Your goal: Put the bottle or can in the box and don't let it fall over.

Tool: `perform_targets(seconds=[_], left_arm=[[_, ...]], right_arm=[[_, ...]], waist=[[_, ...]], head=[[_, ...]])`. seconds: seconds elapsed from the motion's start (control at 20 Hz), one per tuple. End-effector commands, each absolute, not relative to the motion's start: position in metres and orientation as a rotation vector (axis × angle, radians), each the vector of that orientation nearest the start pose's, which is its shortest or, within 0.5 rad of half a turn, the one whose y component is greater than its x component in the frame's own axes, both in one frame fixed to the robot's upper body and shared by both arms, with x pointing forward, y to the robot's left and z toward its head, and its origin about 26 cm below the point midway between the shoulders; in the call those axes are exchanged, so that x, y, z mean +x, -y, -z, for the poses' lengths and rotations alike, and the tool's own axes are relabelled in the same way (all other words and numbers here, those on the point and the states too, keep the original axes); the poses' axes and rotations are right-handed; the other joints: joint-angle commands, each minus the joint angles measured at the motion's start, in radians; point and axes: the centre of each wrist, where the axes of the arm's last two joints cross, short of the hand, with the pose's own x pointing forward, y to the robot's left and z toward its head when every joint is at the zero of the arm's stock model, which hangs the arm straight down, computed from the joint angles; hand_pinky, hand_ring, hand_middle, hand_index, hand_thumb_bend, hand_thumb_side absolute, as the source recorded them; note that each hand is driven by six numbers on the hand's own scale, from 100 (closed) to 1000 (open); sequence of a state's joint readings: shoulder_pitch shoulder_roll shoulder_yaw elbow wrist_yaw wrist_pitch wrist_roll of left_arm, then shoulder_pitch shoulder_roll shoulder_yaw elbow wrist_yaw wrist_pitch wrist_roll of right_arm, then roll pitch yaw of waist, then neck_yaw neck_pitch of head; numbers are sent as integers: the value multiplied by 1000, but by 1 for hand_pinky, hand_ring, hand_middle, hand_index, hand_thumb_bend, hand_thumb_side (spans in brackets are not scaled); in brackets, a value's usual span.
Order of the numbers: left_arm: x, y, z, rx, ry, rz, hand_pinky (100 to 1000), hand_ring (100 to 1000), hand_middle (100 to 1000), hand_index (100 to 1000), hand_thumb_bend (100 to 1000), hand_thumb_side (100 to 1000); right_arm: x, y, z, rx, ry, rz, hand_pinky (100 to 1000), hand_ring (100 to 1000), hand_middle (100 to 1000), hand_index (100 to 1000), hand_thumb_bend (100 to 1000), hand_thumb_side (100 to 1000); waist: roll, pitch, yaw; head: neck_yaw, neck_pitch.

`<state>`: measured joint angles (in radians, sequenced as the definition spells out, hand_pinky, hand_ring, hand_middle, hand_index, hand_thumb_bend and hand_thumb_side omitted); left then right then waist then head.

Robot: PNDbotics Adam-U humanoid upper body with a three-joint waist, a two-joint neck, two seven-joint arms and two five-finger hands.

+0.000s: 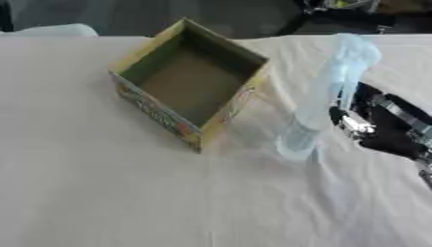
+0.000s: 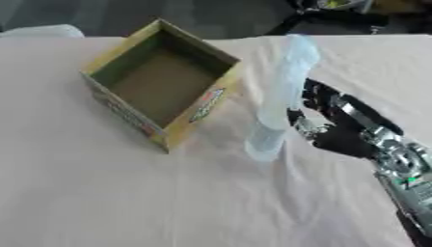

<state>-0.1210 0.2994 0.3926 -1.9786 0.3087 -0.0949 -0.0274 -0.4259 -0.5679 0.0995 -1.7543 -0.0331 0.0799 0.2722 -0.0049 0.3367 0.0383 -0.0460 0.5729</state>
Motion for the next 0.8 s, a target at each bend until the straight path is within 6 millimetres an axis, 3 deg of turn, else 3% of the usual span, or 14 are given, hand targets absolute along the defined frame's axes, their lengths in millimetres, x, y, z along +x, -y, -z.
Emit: perform_targets(seconds=[0.05, 0.8], left_arm=[[261, -374, -180, 235, 2295, -70, 985, 1000, 994, 718, 107, 755], [261, -373, -180, 234, 2294, -64, 986, 1000, 994, 718, 105, 755]], right_arm=[[344, 296, -215, -190, 1929, -876, 1000, 1000, 1000, 1000, 100, 504], [345, 295, -222, -146, 1941, -885, 1000, 1000, 1000, 1000, 100, 509]], waist=[[2, -14, 2], [1, -10, -1]], head=[[-2, -13], [-3, -14]])
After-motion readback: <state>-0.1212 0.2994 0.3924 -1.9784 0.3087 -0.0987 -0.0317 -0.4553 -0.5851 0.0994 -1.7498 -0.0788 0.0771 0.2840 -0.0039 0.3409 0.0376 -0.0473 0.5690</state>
